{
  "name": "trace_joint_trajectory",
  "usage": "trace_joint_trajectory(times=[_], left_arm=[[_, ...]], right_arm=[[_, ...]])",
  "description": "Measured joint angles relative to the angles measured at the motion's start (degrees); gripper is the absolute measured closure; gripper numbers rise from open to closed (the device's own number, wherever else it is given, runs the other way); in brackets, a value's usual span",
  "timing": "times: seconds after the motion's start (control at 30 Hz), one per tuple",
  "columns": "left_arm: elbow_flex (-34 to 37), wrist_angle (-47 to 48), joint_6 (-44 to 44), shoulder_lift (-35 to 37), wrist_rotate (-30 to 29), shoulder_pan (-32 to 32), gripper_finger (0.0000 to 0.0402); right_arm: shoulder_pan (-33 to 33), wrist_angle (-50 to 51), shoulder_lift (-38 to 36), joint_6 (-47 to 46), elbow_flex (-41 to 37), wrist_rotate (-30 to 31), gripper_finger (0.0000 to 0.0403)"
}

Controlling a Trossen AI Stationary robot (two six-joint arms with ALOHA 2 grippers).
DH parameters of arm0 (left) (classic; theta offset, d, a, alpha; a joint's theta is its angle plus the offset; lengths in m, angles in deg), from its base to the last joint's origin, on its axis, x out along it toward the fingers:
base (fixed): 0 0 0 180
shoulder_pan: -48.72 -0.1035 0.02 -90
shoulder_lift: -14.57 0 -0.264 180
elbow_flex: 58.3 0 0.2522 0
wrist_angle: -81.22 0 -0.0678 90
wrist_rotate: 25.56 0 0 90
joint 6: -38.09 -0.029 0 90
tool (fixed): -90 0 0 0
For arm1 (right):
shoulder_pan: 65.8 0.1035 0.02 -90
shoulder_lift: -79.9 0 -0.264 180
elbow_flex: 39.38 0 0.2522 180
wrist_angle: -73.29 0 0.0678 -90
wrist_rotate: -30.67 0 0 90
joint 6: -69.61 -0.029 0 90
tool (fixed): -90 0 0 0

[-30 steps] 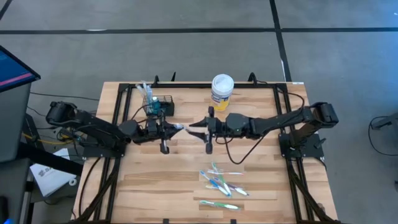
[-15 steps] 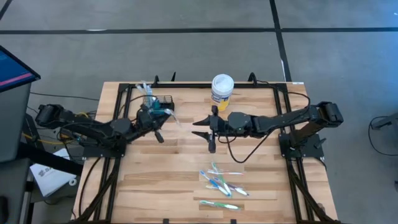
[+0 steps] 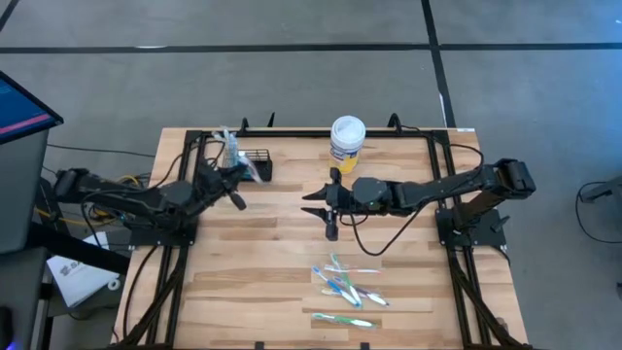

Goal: Pick & Place toothbrushing station
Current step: Put the top purple toothbrush into the mesh organizer

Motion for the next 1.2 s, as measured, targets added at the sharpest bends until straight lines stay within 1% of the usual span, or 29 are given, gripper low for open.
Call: trace_joint_trajectory(times=[0.13,0.27,0.47,0.6,0.73,0.93,1.1,1.2], left_arm=[[0.0,3.7,-0.1,3.3,-3.0,0.0,0.0401],[0.0,4.9,-0.7,6.0,-5.3,0.0,0.0401],[0.0,6.0,-3.5,8.4,-12.1,0.0,0.0401],[0.0,7.8,-3.6,9.6,-14.4,0.0,0.0401],[-0.1,8.0,-4.6,9.8,-15.6,0.0,0.0401],[-3.4,12.4,-4.6,9.7,-17.0,-1.1,0.0401],[-4.2,15.3,-4.0,9.6,-17.0,-2.8,0.0401],[-4.2,17.7,-1.7,9.6,-16.9,-4.0,0.0401]], right_arm=[[0.0,0.6,0.0,0.0,0.0,0.0,0.028],[0.0,0.7,0.0,0.0,0.0,0.0,0.0282],[0.0,1.3,0.0,0.0,0.0,0.0,0.028],[0.0,1.9,0.0,0.0,0.0,0.0,0.0282],[0.0,1.9,0.0,-0.1,0.0,0.0,0.0281],[0.0,1.9,0.0,-0.1,0.0,0.0,0.028],[0.0,1.9,0.0,-0.2,0.0,0.0,0.028],[0.0,1.9,0.0,-0.2,0.0,0.0,0.028]])
